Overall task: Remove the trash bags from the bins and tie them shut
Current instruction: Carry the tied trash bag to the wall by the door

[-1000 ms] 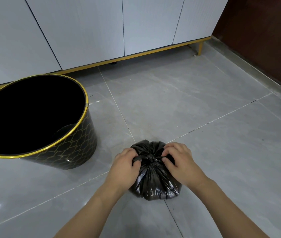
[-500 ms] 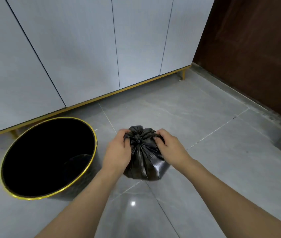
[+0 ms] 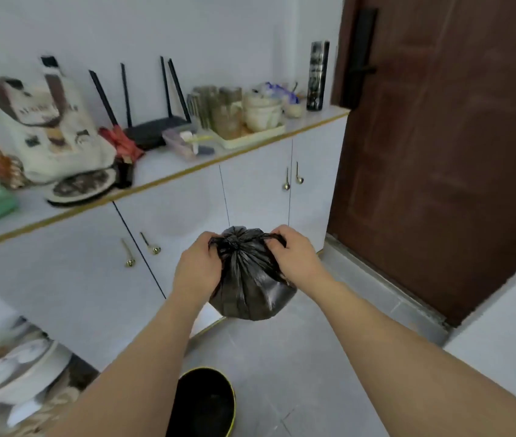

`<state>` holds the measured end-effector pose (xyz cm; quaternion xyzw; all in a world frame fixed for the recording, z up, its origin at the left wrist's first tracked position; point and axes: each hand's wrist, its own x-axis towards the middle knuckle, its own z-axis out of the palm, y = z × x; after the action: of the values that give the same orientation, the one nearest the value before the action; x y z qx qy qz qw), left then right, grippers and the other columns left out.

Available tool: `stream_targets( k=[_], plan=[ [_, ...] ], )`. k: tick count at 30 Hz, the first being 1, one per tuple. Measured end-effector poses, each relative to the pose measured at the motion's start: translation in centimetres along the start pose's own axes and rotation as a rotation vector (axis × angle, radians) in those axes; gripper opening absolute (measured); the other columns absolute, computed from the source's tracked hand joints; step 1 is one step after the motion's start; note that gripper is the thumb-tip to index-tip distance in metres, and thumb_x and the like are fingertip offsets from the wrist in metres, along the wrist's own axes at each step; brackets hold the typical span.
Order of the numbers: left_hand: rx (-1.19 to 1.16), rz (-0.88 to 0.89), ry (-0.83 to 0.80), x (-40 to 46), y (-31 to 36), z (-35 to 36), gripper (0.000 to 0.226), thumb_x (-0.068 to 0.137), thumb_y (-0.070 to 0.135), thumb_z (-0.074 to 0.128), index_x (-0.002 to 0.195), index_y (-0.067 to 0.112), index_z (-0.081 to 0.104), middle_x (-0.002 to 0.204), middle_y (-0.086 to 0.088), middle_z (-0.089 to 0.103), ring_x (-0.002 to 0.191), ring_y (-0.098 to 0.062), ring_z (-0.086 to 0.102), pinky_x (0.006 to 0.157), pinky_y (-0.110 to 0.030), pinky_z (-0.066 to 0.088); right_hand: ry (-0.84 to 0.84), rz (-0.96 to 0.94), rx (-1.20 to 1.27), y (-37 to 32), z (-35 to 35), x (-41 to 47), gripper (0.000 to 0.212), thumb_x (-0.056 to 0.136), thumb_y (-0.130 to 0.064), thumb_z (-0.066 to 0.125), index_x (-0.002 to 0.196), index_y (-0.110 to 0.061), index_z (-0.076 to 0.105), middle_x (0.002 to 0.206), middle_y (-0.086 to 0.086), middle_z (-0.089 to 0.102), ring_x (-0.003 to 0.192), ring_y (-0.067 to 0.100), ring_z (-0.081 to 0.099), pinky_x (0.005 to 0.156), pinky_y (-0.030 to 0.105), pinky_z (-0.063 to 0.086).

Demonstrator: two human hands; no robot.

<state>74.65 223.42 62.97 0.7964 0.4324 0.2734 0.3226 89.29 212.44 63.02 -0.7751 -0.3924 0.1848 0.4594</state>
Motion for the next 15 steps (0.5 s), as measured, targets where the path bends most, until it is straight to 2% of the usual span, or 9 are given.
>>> stream_targets(
  k=[3,6,8,10,12,15],
  plan=[
    [0.033,0.059,0.045,1.4,10.9,-10.1,0.028,0.099,0.014,0.038,0.113,0.016,0.061,0.109,-0.01,0.067,0.1,-0.029,0.059,0.077,-0.029,0.039,0.02,-0.076,0.007,-13.0,-7.7,-0.1,0.012,0.096,-0.029,0.051,0.093,-0.019,0.057,0.086,-0.003,0.06,0.08,0.014,0.055,0.062,0.024,0.039],
    [0.057,0.142,0.118,0.9,18.6,-17.4,0.029,0.1,0.019,0.039,0.117,0.017,0.061,0.105,-0.006,0.066,0.093,-0.026,0.058,0.076,-0.032,0.042,0.072,-0.171,-0.009,-21.9,-13.1,-0.7,0.016,0.096,-0.029,0.05,0.097,-0.015,0.059,0.09,-0.001,0.061,0.082,0.015,0.055,0.067,0.028,0.041],
    [0.049,0.192,0.164,0.3,21.1,-20.3,0.027,0.1,0.024,0.04,0.112,0.018,0.062,0.098,-0.003,0.066,0.088,-0.023,0.058,0.076,-0.035,0.045,0.102,-0.228,0.003,-25.4,-15.3,-1.3,0.016,0.096,-0.028,0.05,0.1,-0.016,0.06,0.088,-0.004,0.061,0.079,0.01,0.054,0.063,0.018,0.039],
    [0.011,0.194,0.189,-0.3,22.5,-22.2,0.025,0.1,0.027,0.04,0.106,0.017,0.062,0.092,-0.002,0.066,0.084,-0.022,0.059,0.073,-0.035,0.046,0.125,-0.27,0.013,-27.7,-16.6,-2.1,0.011,0.097,-0.026,0.051,0.093,-0.019,0.058,0.08,-0.011,0.057,0.072,0.001,0.051,0.056,0.008,0.034],
    [-0.039,0.192,0.193,-0.7,23.6,-23.3,0.026,0.1,0.027,0.039,0.105,0.016,0.062,0.093,-0.002,0.065,0.084,-0.022,0.059,0.074,-0.035,0.046,0.149,-0.307,0.018,-29.3,-17.2,-3.0,0.013,0.096,-0.024,0.052,0.084,-0.022,0.054,0.074,-0.015,0.052,0.068,-0.002,0.047,0.055,0.006,0.034],
    [-0.074,0.204,0.211,-1.0,24.8,-24.2,0.028,0.099,0.024,0.038,0.105,0.012,0.063,0.096,-0.004,0.066,0.089,-0.024,0.059,0.075,-0.033,0.043,0.171,-0.317,-0.008,-30.4,-17.5,-3.9,0.011,0.096,-0.024,0.052,0.087,-0.019,0.056,0.074,-0.015,0.051,0.069,-0.001,0.046,0.055,0.007,0.033]
  ],
)
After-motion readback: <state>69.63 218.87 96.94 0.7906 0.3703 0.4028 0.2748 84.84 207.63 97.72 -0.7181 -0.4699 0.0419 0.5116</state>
